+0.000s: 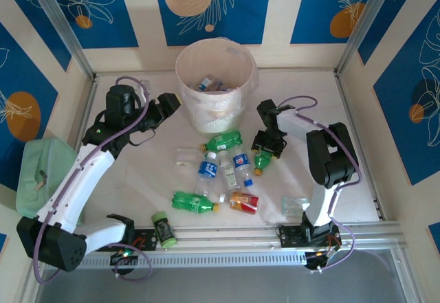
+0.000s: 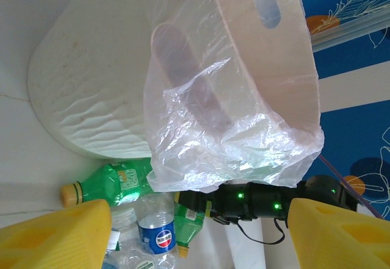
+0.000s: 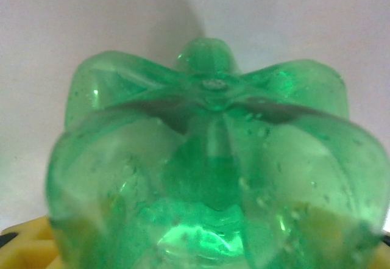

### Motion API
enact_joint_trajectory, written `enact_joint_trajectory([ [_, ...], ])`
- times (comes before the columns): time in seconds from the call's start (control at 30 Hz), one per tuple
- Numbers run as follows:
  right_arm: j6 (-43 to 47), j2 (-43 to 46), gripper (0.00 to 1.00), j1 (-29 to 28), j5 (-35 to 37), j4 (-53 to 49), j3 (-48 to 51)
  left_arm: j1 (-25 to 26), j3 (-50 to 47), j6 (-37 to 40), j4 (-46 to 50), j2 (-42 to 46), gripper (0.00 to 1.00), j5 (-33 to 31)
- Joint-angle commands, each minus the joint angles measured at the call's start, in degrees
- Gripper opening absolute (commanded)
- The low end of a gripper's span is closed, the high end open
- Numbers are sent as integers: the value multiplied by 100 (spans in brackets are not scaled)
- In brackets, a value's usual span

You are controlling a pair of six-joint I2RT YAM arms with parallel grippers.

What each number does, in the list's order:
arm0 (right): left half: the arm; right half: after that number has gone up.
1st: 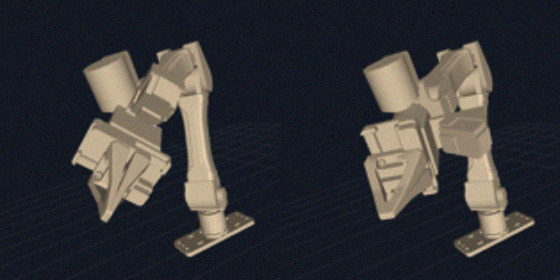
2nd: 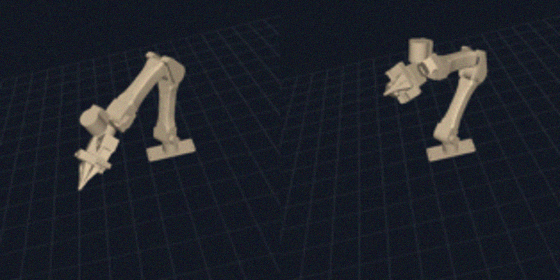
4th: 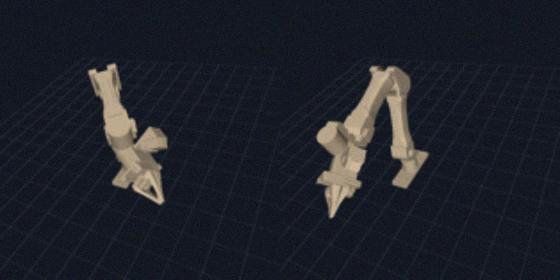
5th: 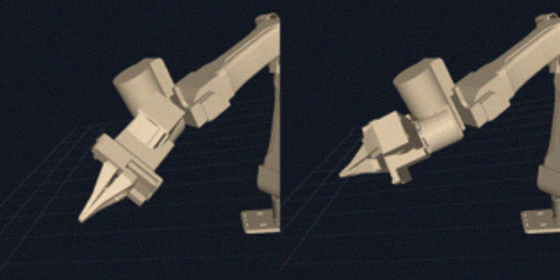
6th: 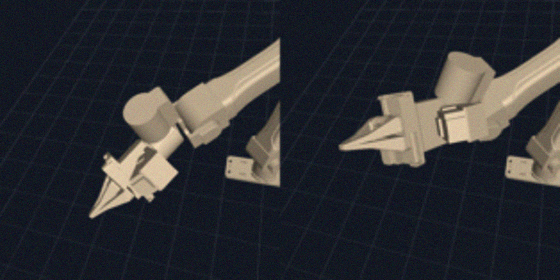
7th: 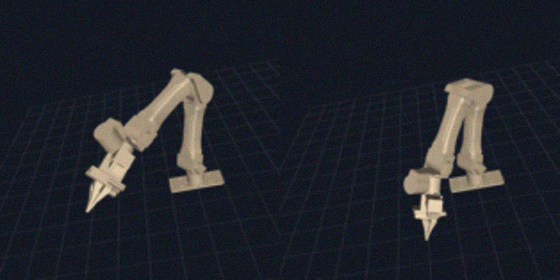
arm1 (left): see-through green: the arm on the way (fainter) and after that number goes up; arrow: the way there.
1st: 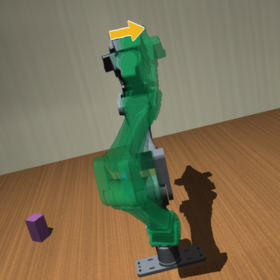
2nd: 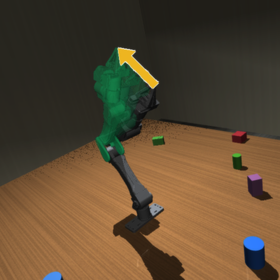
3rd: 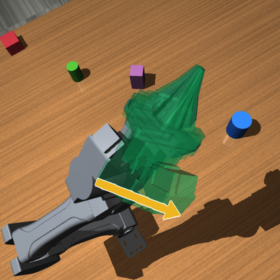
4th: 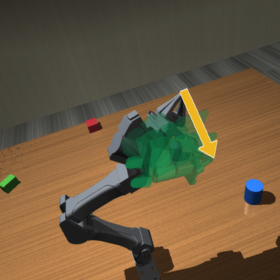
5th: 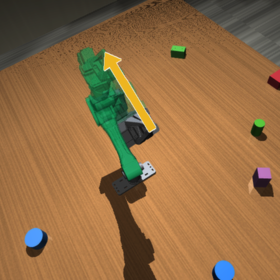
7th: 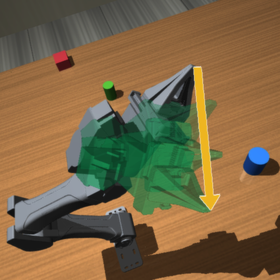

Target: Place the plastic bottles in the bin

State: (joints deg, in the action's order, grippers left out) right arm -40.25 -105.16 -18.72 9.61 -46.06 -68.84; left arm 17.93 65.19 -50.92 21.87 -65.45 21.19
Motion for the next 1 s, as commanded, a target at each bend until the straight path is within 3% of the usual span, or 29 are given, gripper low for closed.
enact_joint_trajectory([
  [0.0, -79, 189, 56, 79, 67, -30, 195, 70, 254, 55, -130, -20, 76, 113],
  [0.5, -583, 2803, 51, 88, -273, -305, -186, 228, 482, 74, -459, -38, 77, 288],
  [0.77, -1246, 4048, 52, -63, -1417, 667, -431, 1268, 713, 232, -1576, -482, 78, 930],
  [0.97, -1721, 4401, 53, -198, -1971, 1472, -730, 1938, 863, 223, -2181, -924, 80, 1347],
])
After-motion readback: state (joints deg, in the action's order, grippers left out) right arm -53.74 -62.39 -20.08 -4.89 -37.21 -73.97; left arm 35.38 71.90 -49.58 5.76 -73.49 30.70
